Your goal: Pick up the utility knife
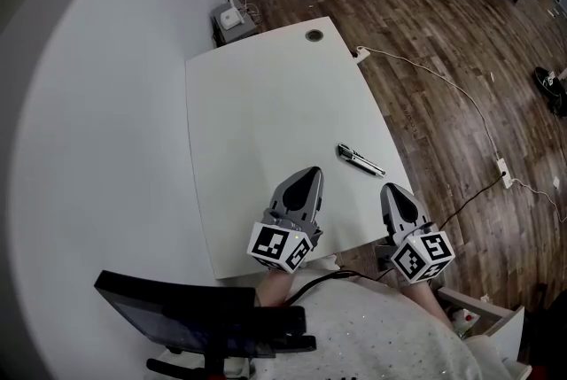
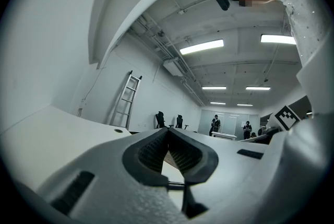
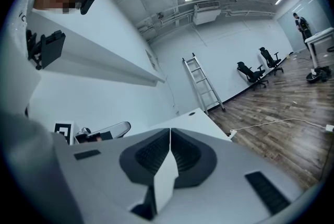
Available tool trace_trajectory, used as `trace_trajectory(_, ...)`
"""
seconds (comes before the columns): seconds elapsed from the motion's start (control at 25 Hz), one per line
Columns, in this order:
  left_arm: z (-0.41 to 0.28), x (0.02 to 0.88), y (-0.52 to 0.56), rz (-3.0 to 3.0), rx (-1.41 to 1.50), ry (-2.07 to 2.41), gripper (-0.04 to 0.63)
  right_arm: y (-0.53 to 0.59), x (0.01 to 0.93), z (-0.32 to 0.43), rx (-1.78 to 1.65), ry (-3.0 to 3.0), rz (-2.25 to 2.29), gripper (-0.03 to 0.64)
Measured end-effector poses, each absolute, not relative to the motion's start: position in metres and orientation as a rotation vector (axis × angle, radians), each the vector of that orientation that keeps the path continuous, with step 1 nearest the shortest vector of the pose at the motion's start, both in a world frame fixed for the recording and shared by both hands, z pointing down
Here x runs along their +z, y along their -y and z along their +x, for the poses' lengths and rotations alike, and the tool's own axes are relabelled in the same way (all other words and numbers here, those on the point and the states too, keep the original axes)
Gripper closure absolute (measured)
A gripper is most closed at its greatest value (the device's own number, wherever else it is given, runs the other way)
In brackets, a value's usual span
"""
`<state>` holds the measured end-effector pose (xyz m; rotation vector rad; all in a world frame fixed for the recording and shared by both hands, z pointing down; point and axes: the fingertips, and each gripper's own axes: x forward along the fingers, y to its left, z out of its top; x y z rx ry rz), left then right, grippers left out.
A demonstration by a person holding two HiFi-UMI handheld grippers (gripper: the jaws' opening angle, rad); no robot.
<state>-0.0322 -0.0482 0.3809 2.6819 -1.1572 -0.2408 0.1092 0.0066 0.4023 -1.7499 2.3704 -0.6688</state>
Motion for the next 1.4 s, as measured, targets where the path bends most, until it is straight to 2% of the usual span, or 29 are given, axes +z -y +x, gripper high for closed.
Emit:
trace_trajectory(0.76,-0.038,0.403,0.077,2.628,-0.228,1.117,0.588,0.011,0.422,0.109,-0.698,-2.435,-1.867,0.609)
trace_trajectory(1.4,-0.038,0.42,0.097,2.587,-0.258,1.218,0.588,0.056,0.476,0.094,-0.697,-2.96,-1.655,0.607)
